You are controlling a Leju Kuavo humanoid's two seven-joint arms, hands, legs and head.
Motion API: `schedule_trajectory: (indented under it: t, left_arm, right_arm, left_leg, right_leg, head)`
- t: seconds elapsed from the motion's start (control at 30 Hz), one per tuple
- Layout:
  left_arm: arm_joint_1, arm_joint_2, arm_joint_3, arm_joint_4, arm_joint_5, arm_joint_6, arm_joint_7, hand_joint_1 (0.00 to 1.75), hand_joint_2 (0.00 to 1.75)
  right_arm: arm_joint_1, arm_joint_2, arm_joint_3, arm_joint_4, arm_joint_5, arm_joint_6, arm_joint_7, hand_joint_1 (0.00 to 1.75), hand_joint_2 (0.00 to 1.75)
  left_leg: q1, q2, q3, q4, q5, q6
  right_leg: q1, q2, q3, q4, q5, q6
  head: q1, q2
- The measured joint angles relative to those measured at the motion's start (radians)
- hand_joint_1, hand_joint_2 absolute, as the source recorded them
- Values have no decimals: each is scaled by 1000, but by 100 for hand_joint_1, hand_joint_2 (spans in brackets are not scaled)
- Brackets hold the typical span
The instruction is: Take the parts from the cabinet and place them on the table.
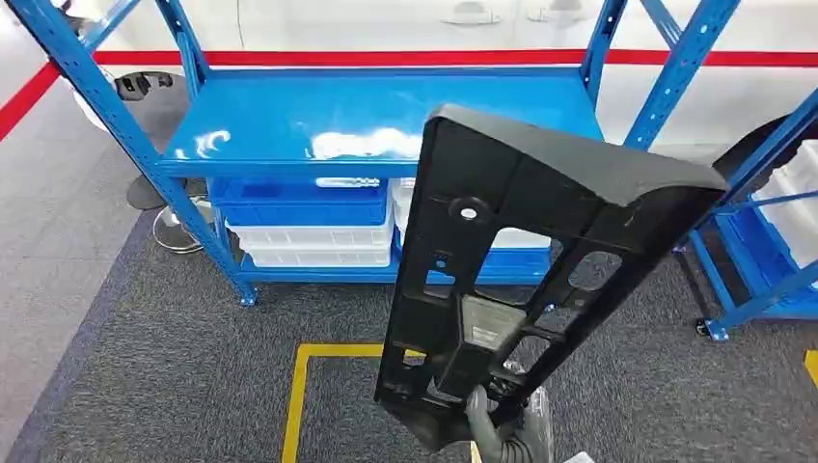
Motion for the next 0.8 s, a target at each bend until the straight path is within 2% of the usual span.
schedule_trajectory:
  t: [0.03,0.07,0.1,0.13,0.17,0.2,0.23,0.27,0.3,0.33,0.4,0.43,0.47,0.5,0.53,0.6,0.63,0.67,0.7,0.73,0.77,0.8]
  left_arm:
    - [2,-1,1,0,-1,0,-1,0,175]
    - [1,-1,2,0,-1,0,-1,0,175]
    - [0,-1,2,0,-4,-1,-2,0,175]
    - [0,-1,2,0,-5,-3,-4,0,175]
    - [1,-1,3,0,-7,-4,-5,0,175]
    - [1,-2,3,0,-8,-5,-6,0,175]
    - [1,-2,3,0,-10,-5,-6,0,175]
    - [0,-2,3,0,-11,-5,-5,0,175]
    - [0,-1,4,0,-13,-5,-5,0,175]
    - [1,-2,5,0,-15,-5,-5,0,175]
    - [-1,-2,6,0,-16,-5,-4,0,175]
    - [-1,-2,6,0,-16,-5,-4,0,175]
    - [-2,-8,6,0,-17,-4,-4,0,175]
    - [-2,-8,8,0,-17,-3,-3,0,175]
    - [-1,-8,10,0,-18,0,-1,0,175]
    - [4,-9,11,0,-18,2,1,0,175]
    - [4,-9,11,0,-18,2,2,0,175]
    - [4,-9,12,0,-18,2,2,0,175]
    - [3,-10,12,0,-18,2,2,0,175]
    - [2,-11,13,0,-18,2,2,0,175]
    - [1,-13,13,0,-19,2,2,0,175]
    - [1,-14,14,0,-20,2,2,0,175]
  right_arm:
    - [1,0,0,0,-4,8,0,175,175]
    - [2,0,0,0,-6,10,0,175,175]
    - [4,0,0,0,-10,14,0,175,175]
    - [5,0,0,0,-18,24,-2,175,175]
    - [6,0,0,0,-23,31,-3,175,175]
    - [7,0,0,0,-27,35,-6,175,175]
    - [6,0,0,1,-31,38,-8,175,175]
    - [5,0,-1,3,-38,41,-10,175,175]
    - [4,0,-1,4,-42,42,-10,175,175]
    - [2,0,-2,5,-43,43,-11,175,175]
    - [2,0,-4,5,-45,43,-12,175,175]
    - [4,-1,-5,5,-45,43,-13,175,175]
    - [4,-2,-8,6,-47,43,-15,175,175]
    - [6,-2,-11,6,-52,43,-18,175,175]
    - [6,-2,-15,6,-54,42,-19,175,175]
    - [9,-3,-21,9,-57,40,-19,175,175]
    - [11,-3,-24,11,-59,40,-19,175,175]
    - [12,-3,-26,13,-60,40,-19,175,175]
    - [13,-3,-28,13,-61,40,-19,175,175]
    - [14,-3,-29,14,-62,40,-19,175,175]
    - [13,-3,-30,14,-64,40,-19,175,175]
    - [12,-3,-31,14,-66,40,-20,175,175]
  left_leg:
    - [1,-1,-20,67,-61,-3]
    - [1,-1,-38,139,-108,-5]
    - [1,-1,-53,206,-130,-7]
    - [1,-1,-52,242,-117,-7]
    - [1,-2,-34,237,-83,-5]
    - [1,-4,3,196,-39,-1]
    - [1,-15,60,117,-9,7]
    - [-1,-41,125,25,-3,16]
    - [-3,-71,173,-55,-36,29]
    - [-2,-69,193,-93,-45,25]
    - [-9,-51,184,-96,-48,29]
    - [-9,-43,185,-103,-41,34]
    - [4,-29,186,-114,-29,40]
    - [1,-21,181,-115,-23,48]
    - [-1,-8,175,-115,-19,54]
    - [-4,15,166,-113,-14,54]
    - [-4,28,160,-111,-13,53]
    - [-4,38,156,-108,-12,51]
    - [-4,50,154,-104,-12,50]
    - [-4,59,153,-99,-14,47]
    - [-4,68,158,-93,-18,42]
    - [-6,75,156,-89,-21,37]
  right_leg:
    - [2,0,-12,0,10,-4]
    - [4,3,-25,0,16,-4]
    - [6,9,-39,1,26,-2]
    - [8,10,-52,2,36,-2]
    - [9,14,-65,3,45,-1]
    - [10,21,-77,5,54,2]
    - [11,30,-87,7,63,4]
    - [11,38,-93,8,70,7]
    - [15,42,-98,9,76,12]
    - [13,51,-102,11,84,19]
    - [8,66,-109,8,100,34]
    - [11,75,-109,5,105,41]
    - [7,69,-114,20,99,42]
    - [11,43,-132,53,63,47]
    - [10,31,-163,125,10,51]
    - [5,22,-218,271,-65,58]
    - [2,19,-228,309,-75,62]
    - [0,17,-212,298,-62,64]
    - [-1,10,-170,238,-29,65]
    - [-3,-3,-113,152,8,64]
    - [-4,-27,-53,56,40,61]
    - [2,-62,-37,17,16,54]
  head:
    - [0,0]
    - [0,0]
    - [0,0]
    - [0,0]
    - [0,0]
    - [0,0]
    - [0,0]
    - [0,0]
    - [0,0]
    - [0,0]
    - [0,0]
    - [0,0]
    - [0,0]
    - [1,0]
    - [0,0]
    - [0,0]
    - [0,0]
    - [0,0]
    - [0,0]
    - [0,0]
    - [0,0]
    - [0,0]
